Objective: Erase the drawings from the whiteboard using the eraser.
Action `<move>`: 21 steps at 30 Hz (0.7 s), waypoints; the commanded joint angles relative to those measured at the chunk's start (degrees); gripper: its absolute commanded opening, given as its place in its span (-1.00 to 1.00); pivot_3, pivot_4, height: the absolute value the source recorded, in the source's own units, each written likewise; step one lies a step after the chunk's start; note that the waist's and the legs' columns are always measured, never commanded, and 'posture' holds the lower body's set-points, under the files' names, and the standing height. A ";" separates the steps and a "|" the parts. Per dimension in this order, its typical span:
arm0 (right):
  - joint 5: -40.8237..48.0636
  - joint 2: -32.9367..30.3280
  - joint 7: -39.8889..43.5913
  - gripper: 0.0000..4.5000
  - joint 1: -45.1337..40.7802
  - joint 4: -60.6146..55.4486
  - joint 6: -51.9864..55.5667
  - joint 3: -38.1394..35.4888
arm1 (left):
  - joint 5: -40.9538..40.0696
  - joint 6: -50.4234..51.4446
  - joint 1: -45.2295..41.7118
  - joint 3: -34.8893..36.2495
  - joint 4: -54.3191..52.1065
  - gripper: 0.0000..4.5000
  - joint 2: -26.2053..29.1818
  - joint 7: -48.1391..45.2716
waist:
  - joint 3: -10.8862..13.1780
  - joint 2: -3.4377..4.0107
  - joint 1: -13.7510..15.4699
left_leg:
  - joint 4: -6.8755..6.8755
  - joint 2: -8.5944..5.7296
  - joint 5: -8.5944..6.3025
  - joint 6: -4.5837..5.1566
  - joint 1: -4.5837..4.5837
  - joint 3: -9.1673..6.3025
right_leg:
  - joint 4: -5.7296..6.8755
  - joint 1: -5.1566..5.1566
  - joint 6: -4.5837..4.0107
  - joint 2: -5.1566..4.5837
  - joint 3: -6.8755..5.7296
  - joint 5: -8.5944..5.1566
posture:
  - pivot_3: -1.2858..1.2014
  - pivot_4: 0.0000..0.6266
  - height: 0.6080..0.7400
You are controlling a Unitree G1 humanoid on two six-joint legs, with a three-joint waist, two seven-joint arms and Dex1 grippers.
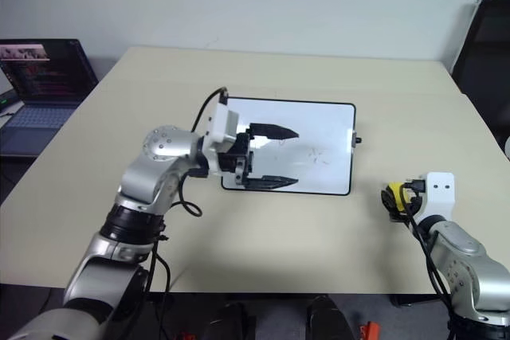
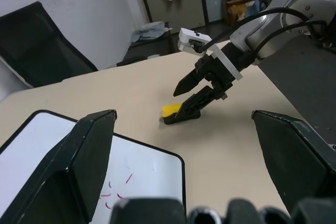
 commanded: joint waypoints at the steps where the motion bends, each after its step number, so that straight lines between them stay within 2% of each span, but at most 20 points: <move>1: -1.48 -0.18 1.05 0.98 -1.17 1.02 -2.38 0.14 | 0.62 -0.90 0.59 1.05 -2.03 1.00 1.16 0.08 | 0.00 0.00 0.00 | 0.00 0.00 0.01 0.01 0.01 0.00 | 0.01 0.01 0.00 0.00 0.00 0.00 | 0.03 -0.52 1.00; 6: -3.56 0.75 1.13 0.98 -2.58 4.22 -4.32 0.79 | 0.90 -1.08 0.95 1.16 -2.55 1.00 1.89 0.09 | 0.01 0.01 0.01 | -0.01 0.00 0.01 0.02 0.02 0.00 | 0.01 0.00 0.00 0.00 0.00 0.00 | 0.03 -0.52 1.00; 8: -4.30 1.12 1.11 0.91 -3.36 5.69 -5.07 0.95 | 1.32 -1.31 0.95 1.22 -2.43 1.00 2.32 0.09 | 0.01 0.02 0.07 | -0.01 0.00 0.01 0.02 0.01 0.00 | 0.01 0.01 0.00 0.00 -0.01 0.00 | 0.03 -0.52 1.00; 10: -4.51 1.20 1.25 0.72 -3.64 6.26 -5.22 1.06 | 1.89 -1.57 1.16 1.17 -2.24 1.00 2.90 0.07 | 0.02 0.03 0.07 | -0.01 0.00 0.01 0.02 0.01 -0.01 | 0.01 0.01 0.01 0.01 -0.01 0.00 | 0.03 -0.52 1.00; 14: -4.67 1.51 1.79 0.12 -3.44 6.06 -4.80 0.97 | 2.49 -1.07 2.20 0.74 -2.83 1.00 3.91 -0.17 | 0.02 0.04 0.03 | -0.01 0.00 0.01 0.02 0.02 -0.01 | 0.03 0.00 0.01 0.01 -0.02 0.00 | 0.03 -0.52 1.00; 15: -4.70 1.62 1.91 -0.09 -3.37 5.90 -4.70 0.95 | 2.50 -0.86 2.48 0.66 -3.17 1.00 4.07 -0.12 | 0.02 0.04 0.04 | -0.01 0.00 0.01 0.02 0.02 -0.01 | 0.02 0.00 0.01 0.00 -0.01 0.00 | 0.03 -0.52 1.00; 18: -4.84 1.90 2.13 -0.49 -3.16 5.34 -4.49 1.08 | 2.75 0.02 3.29 0.73 -4.07 1.00 4.48 0.57 | 0.02 0.04 0.07 | -0.01 0.00 0.01 0.02 0.01 -0.01 | 0.02 0.01 0.01 0.00 -0.01 0.00 | 0.03 -0.52 1.00; 21: -4.54 2.13 2.04 -0.55 -2.59 3.48 -4.22 0.50 | 2.94 1.73 4.25 1.33 -5.08 1.00 5.03 2.20 | 0.02 0.04 0.08 | -0.01 0.00 0.01 0.02 0.02 -0.01 | 0.05 0.01 0.01 0.01 -0.02 0.00 | 0.03 -0.52 1.00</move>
